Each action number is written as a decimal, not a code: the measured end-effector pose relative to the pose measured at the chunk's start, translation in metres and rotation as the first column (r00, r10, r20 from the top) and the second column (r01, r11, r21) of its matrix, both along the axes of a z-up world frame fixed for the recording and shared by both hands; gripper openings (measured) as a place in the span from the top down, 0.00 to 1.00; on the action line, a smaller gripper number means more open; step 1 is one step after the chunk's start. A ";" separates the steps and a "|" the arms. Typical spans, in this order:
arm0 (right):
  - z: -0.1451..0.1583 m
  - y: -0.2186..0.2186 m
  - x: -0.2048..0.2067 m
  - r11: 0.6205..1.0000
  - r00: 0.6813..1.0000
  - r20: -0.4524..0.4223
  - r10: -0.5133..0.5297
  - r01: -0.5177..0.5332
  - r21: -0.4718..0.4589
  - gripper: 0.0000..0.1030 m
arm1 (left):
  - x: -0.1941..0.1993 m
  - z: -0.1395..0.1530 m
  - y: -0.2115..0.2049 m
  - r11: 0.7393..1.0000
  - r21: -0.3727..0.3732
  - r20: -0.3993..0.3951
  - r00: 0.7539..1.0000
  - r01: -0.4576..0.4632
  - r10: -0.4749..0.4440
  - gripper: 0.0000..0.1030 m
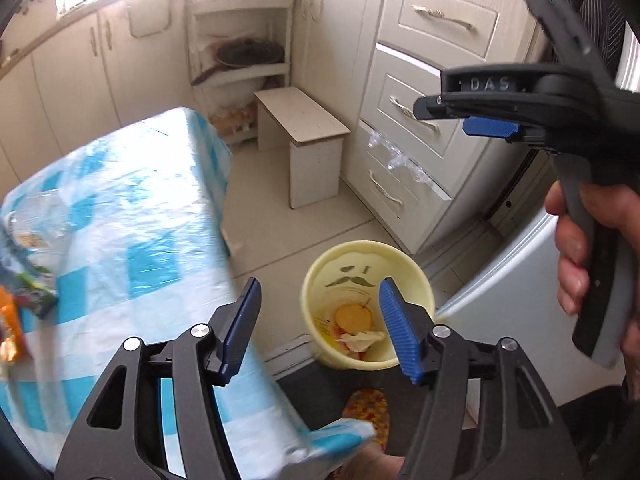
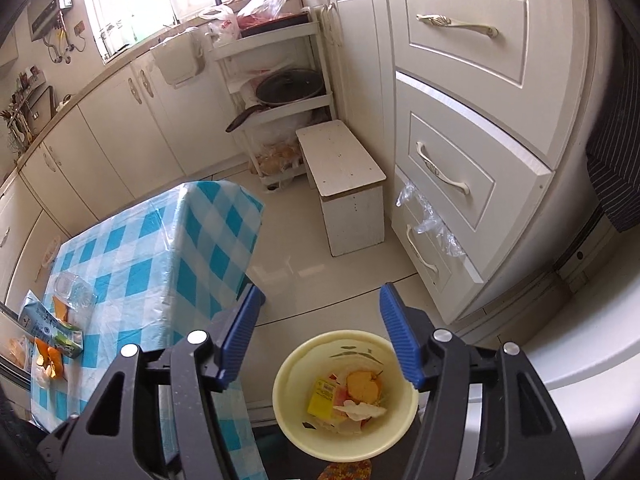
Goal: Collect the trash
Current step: 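Carry the peel and tissue to the yellow bin and open both tools, then move both tools back over the table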
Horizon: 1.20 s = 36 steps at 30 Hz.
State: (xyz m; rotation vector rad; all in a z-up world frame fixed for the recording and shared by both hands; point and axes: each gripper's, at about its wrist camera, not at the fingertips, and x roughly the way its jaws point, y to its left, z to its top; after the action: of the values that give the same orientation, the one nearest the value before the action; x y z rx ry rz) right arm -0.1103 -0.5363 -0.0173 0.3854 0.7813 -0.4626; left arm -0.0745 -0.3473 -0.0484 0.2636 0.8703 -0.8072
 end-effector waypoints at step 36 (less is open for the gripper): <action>-0.003 0.198 0.070 0.897 0.896 -0.043 0.441 -0.441 0.009 0.31 | 0.067 0.007 0.316 0.809 0.119 0.231 0.809 -0.575 0.541 0.30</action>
State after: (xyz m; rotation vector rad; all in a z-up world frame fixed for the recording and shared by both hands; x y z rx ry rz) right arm -0.0407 -0.3384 -0.0204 0.1857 0.8822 -0.0431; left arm -0.0078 -0.0315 -0.0410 0.2210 0.7857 -0.1396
